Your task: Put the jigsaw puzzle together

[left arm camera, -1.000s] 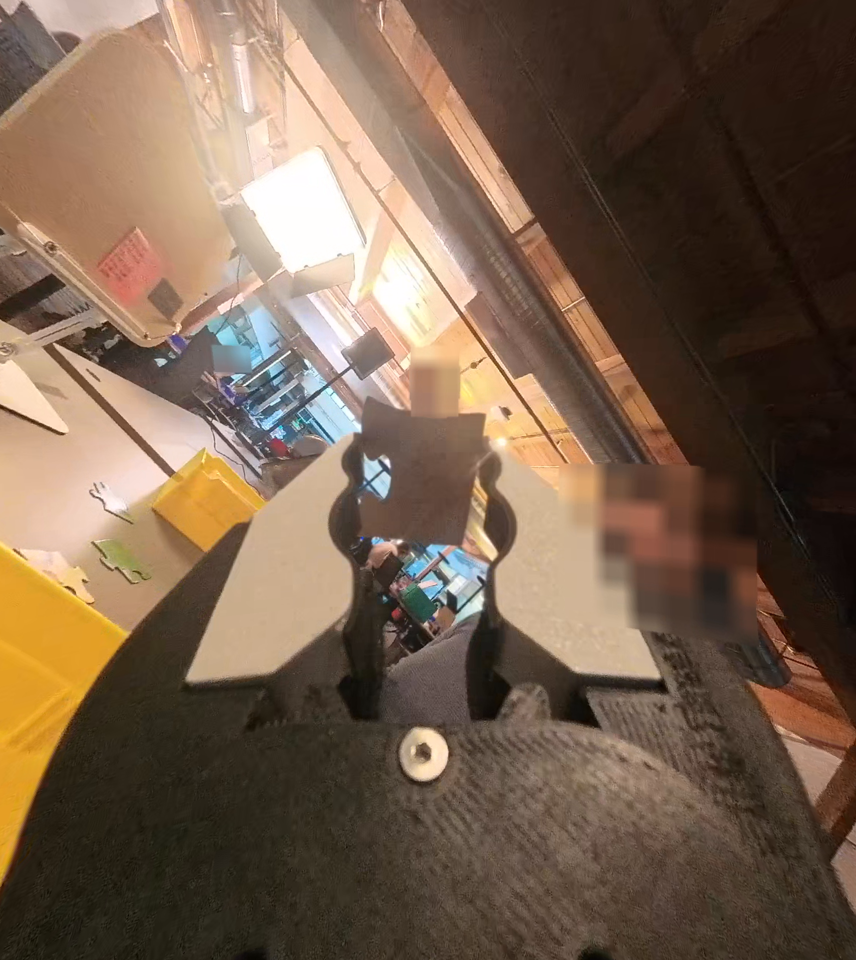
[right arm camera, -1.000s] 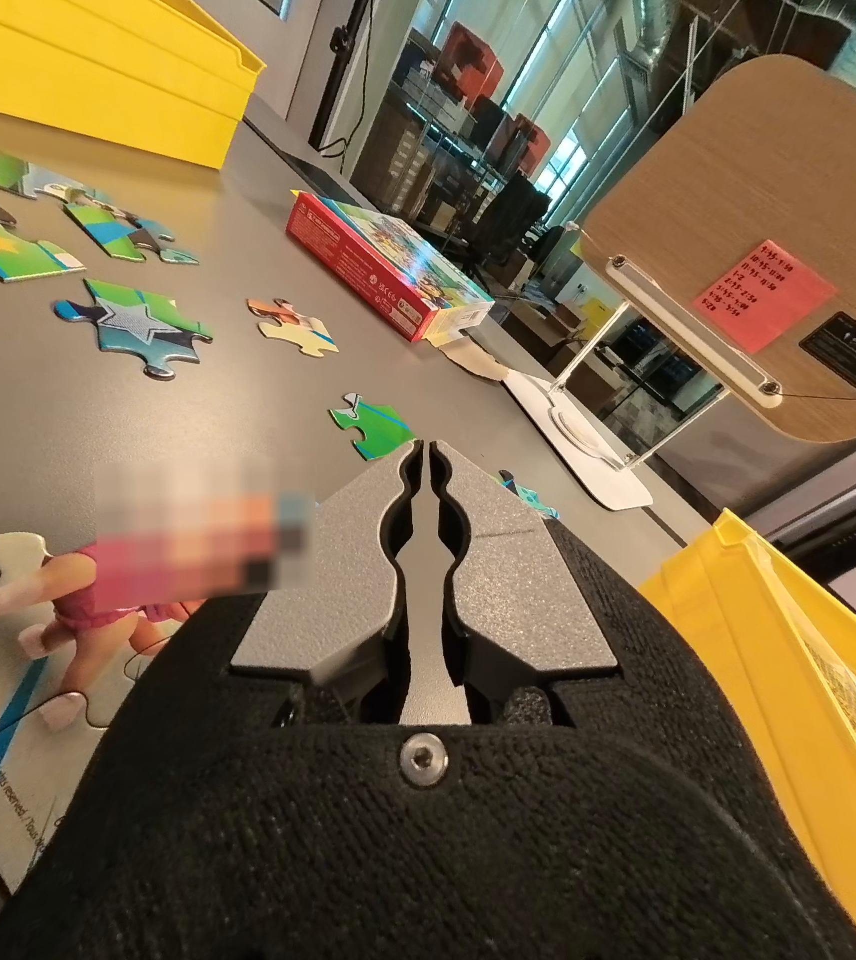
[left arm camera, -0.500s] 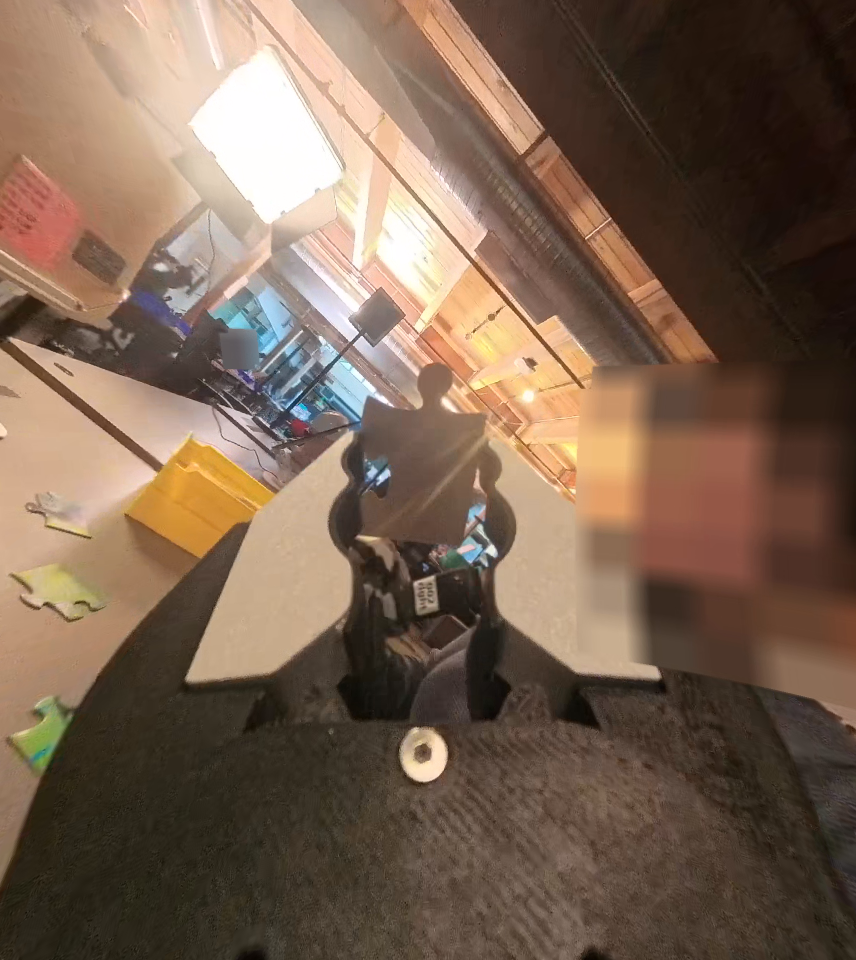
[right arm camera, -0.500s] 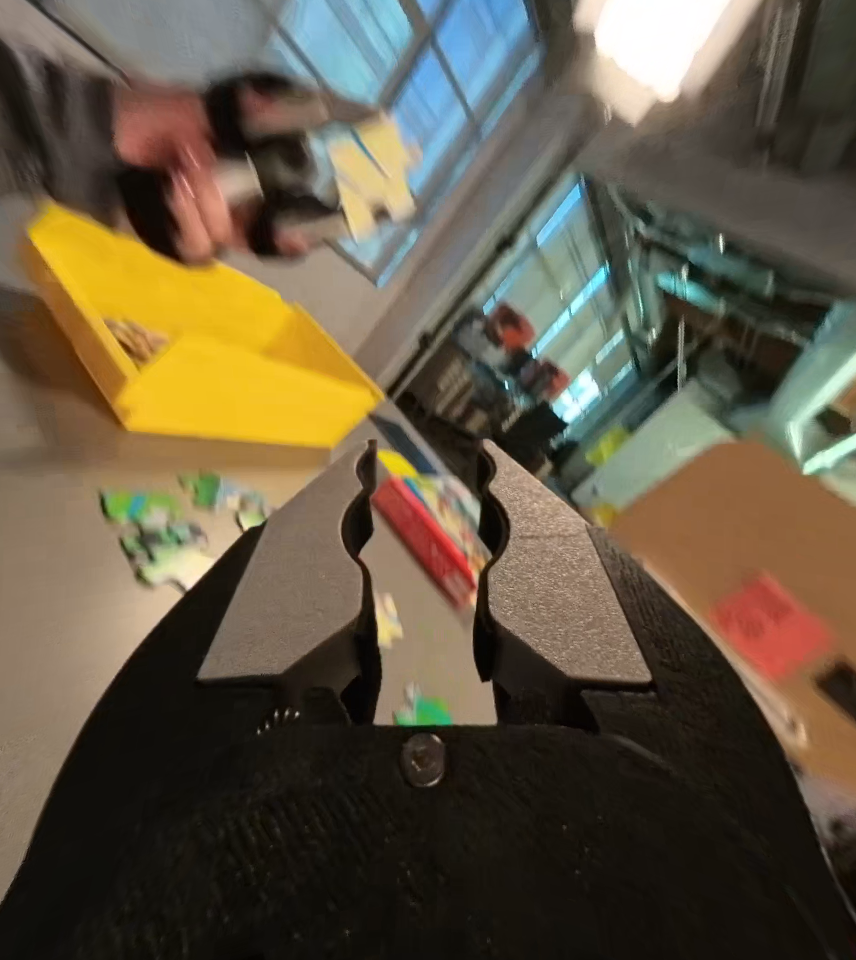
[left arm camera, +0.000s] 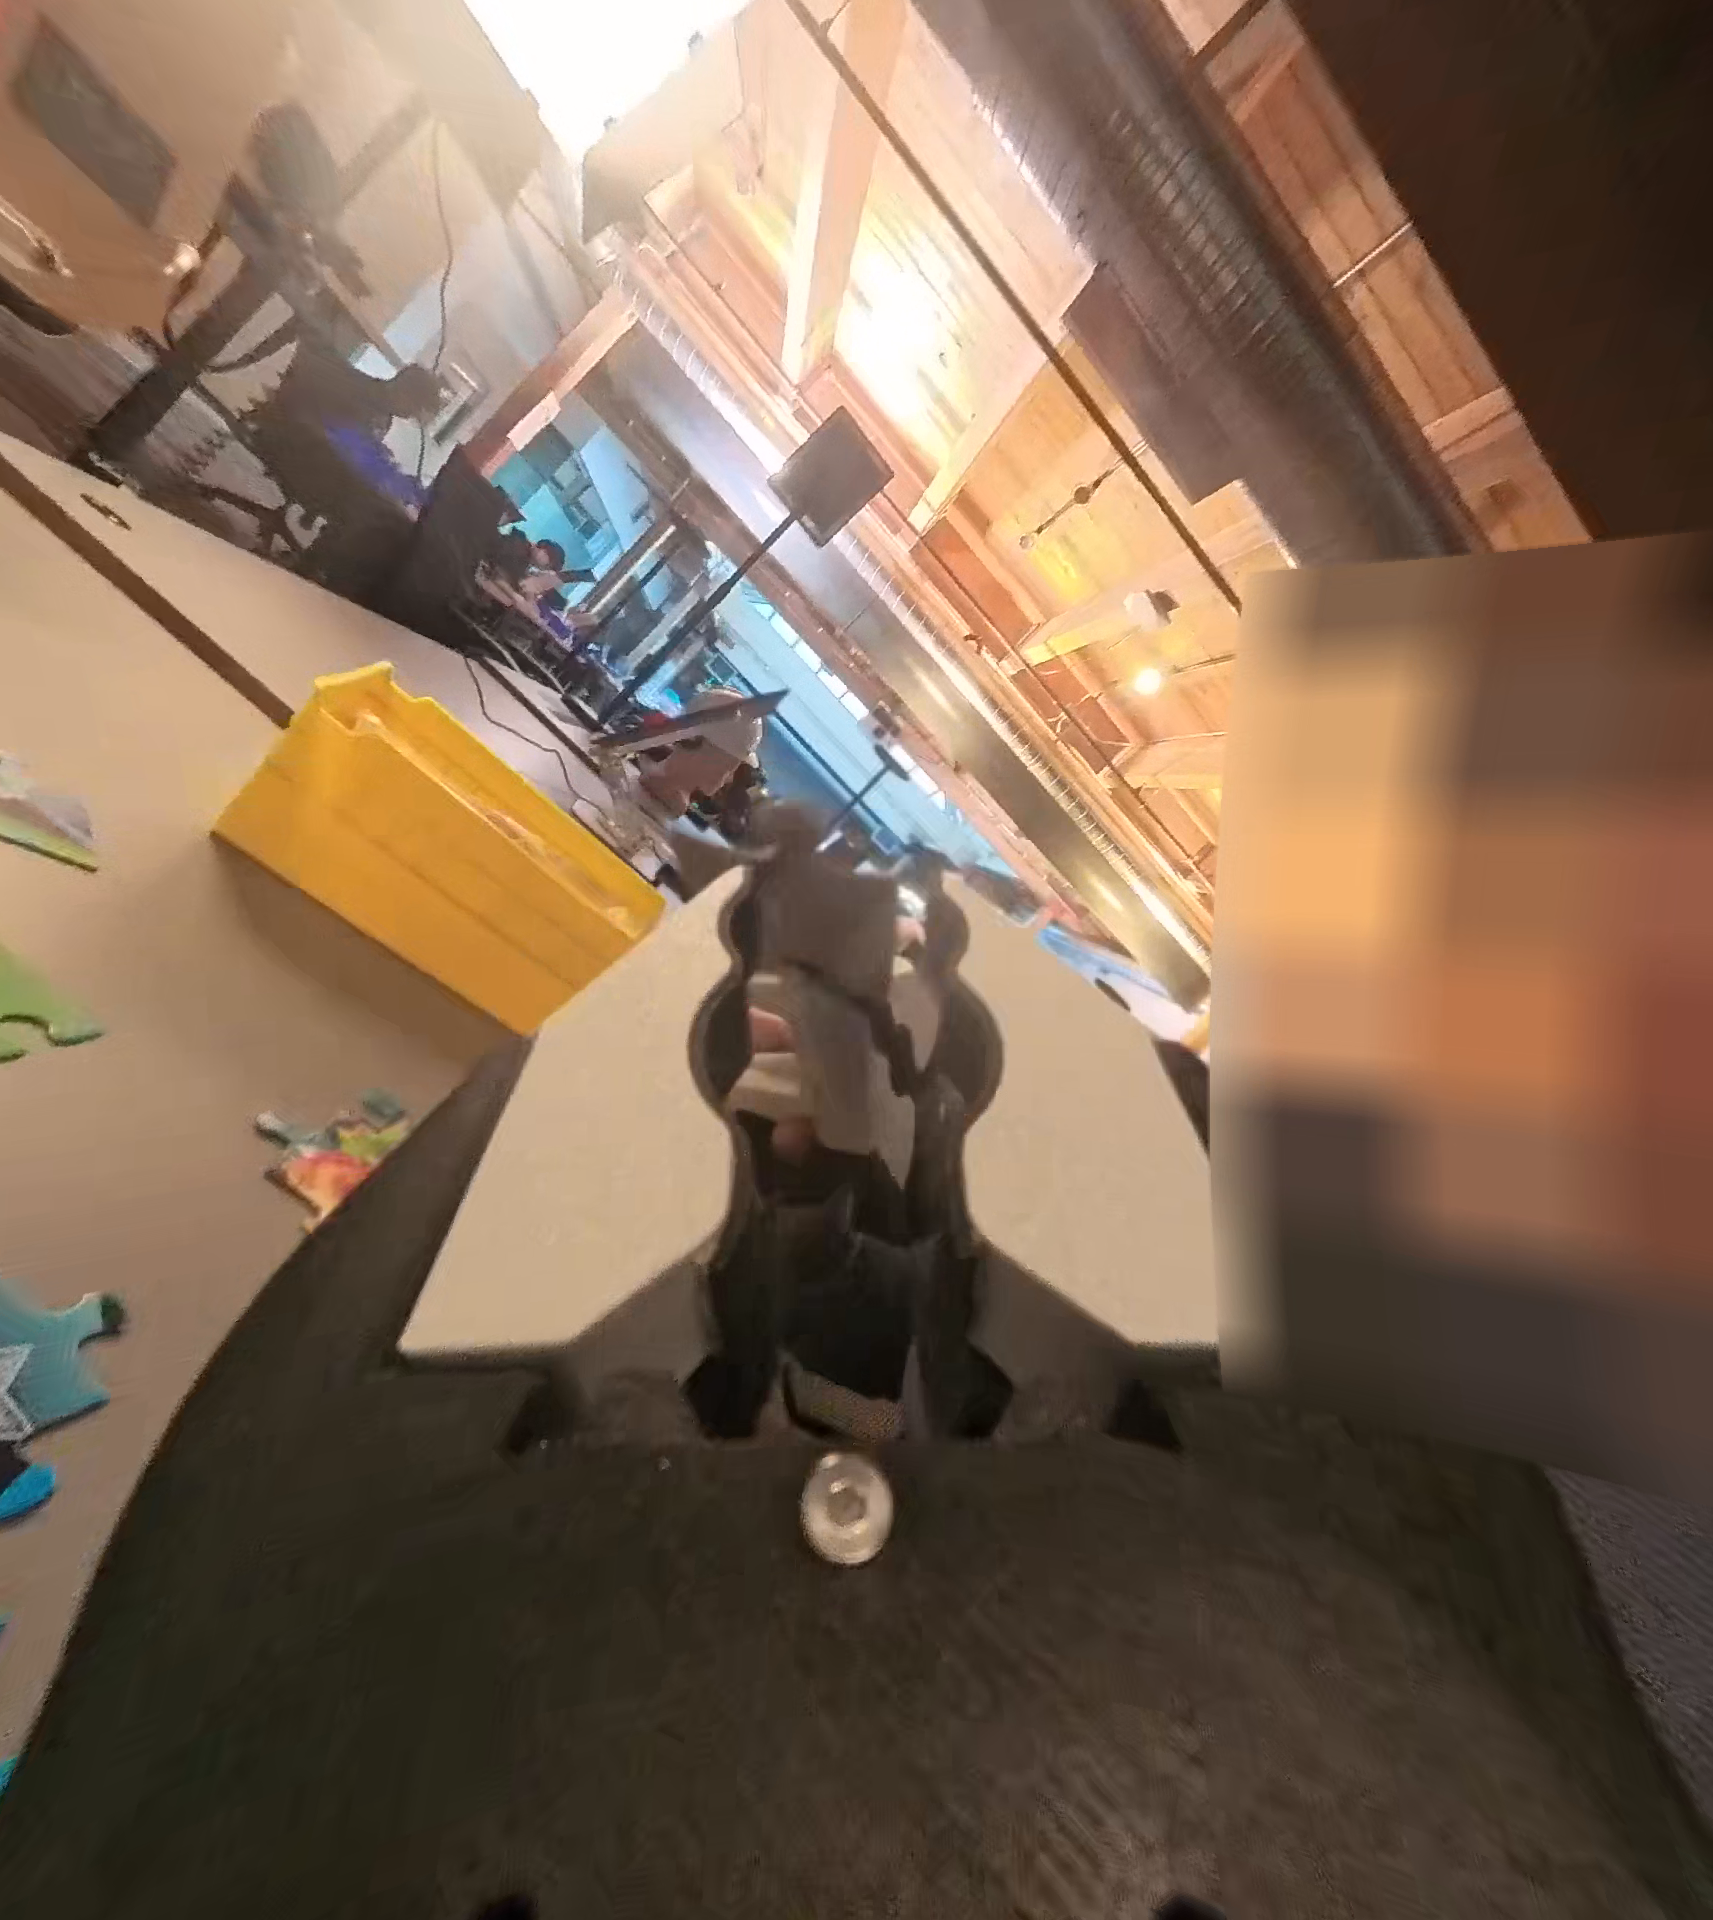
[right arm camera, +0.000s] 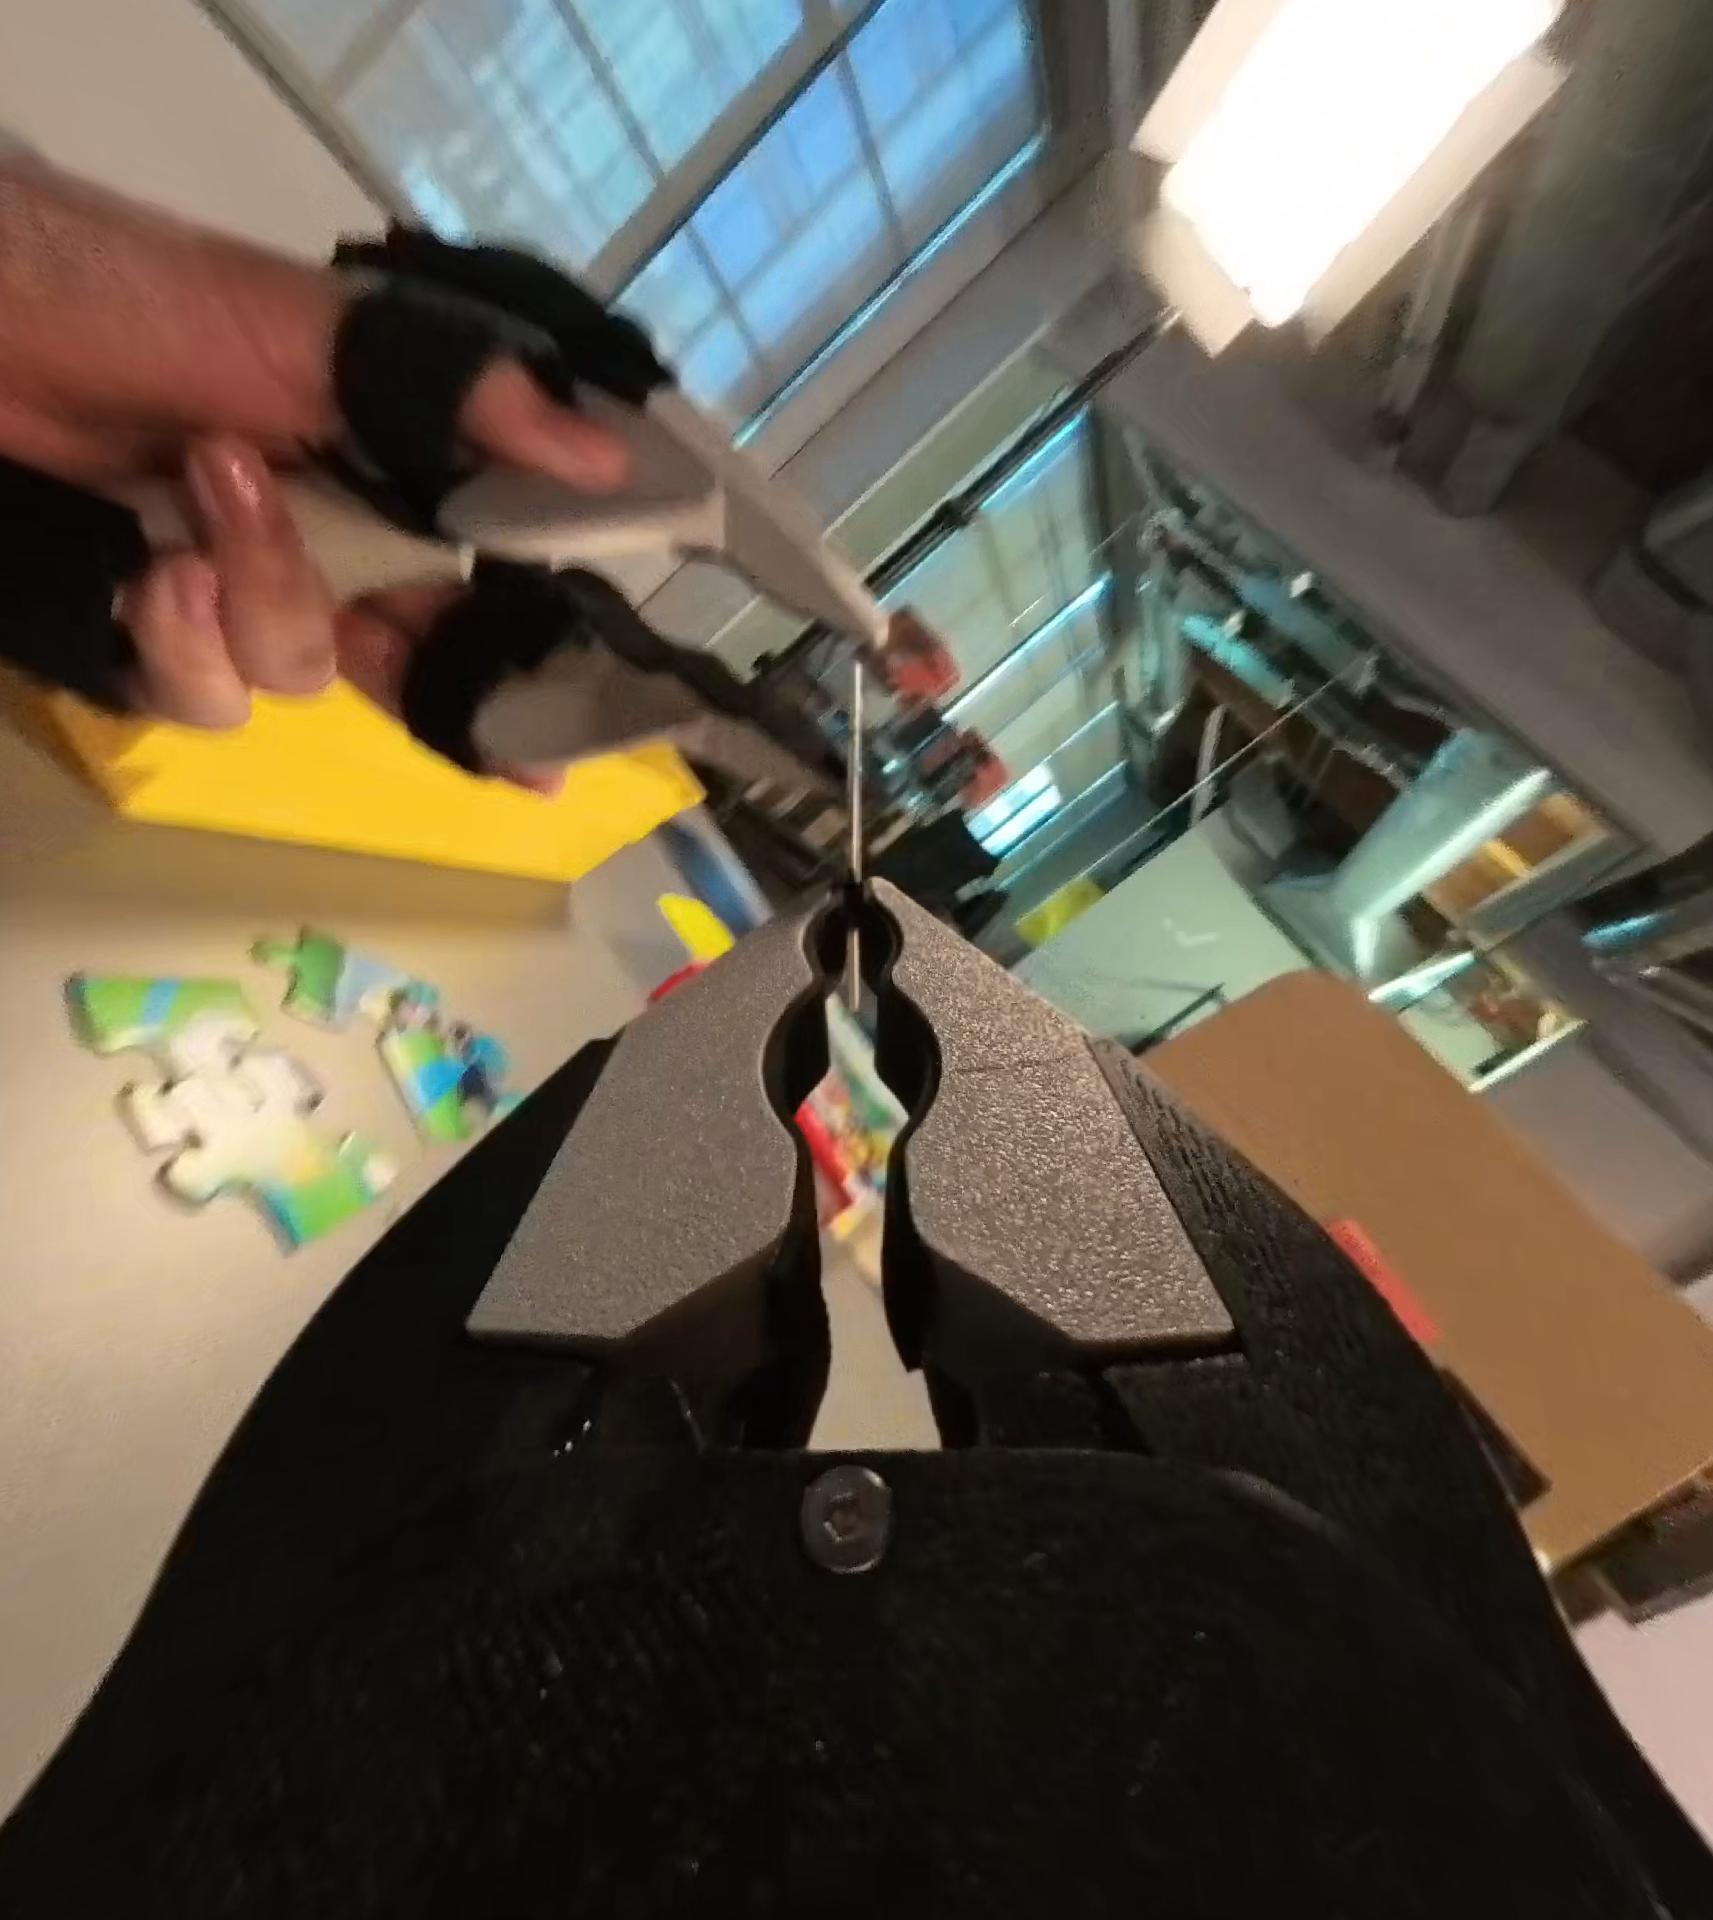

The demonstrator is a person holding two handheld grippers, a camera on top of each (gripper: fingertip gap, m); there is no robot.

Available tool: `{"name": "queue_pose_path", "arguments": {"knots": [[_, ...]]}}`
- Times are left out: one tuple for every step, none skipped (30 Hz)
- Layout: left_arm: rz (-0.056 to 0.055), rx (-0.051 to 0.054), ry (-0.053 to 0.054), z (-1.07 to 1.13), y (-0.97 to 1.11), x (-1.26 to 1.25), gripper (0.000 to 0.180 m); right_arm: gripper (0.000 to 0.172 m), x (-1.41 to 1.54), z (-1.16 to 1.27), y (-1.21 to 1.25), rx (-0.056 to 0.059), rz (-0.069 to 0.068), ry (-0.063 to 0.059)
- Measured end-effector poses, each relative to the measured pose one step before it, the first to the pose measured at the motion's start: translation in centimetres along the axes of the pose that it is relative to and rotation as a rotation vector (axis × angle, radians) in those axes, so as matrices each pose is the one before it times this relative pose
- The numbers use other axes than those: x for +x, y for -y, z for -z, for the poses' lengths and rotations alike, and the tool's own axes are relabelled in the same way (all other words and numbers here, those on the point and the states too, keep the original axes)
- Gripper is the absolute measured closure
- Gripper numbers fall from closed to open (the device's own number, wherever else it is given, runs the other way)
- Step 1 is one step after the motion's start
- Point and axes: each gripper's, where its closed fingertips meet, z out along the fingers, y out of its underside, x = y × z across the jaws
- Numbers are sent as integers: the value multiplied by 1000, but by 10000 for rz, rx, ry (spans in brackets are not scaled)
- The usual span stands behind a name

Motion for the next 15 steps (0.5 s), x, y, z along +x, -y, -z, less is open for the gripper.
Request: {"name": "queue_pose_path", "arguments": {"knots": [[-56, 98, 294, 530, -341, -194, 150, 172, -577, 784, -951, -429, -12, 363], [-170, 183, 539, 809, -224, -488, 150, 172, -799, 716, -1138, -529, 106, 407], [-316, 173, 795, 1011, -248, -821, 150, 172, -1028, 560, -1336, -665, 256, 451], [-314, 173, 873, 1140, -248, -956, 151, 172, -1244, 402, -1393, -746, 437, 497], [-242, 154, 749, 1163, -258, -833, 152, 172, -1363, 250, -1226, -727, 597, 486], [-132, 102, 518, 1107, -315, -564, 154, 172, -1389, 128, -972, -672, 651, 457], [-37, 77, 351, 1012, -322, -343, 156, 172, -1350, 49, -603, -538, 612, 428], [-12, 62, 261, 939, -309, -206, 159, 172, -1182, -25, -286, -444, 485, 374], [23, 14, 236, 845, -318, -153, 161, 172, -902, -32, 60, -281, 373, 248], [75, 11, 175, 771, -283, -1, 161, 172, -701, -42, 373, -115, 287, 181], [146, 65, 44, 688, -150, 281, 161, 172, -674, -116, 509, -70, 153, 196], [125, 118, -93, 611, -52, 602, 162, 172, -713, -203, 525, -85, 7, 218], [21, 119, -120, 521, -36, 737, 162, 172, -779, -284, 541, -86, 15, 209], [-124, 41, -5, 420, -144, 625, 163, 172, -752, -321, 524, -69, 151, 146], [-234, -49, 152, 339, -238, 361, 164, 172, -790, -374, 375, -143, 226, 172]]}}
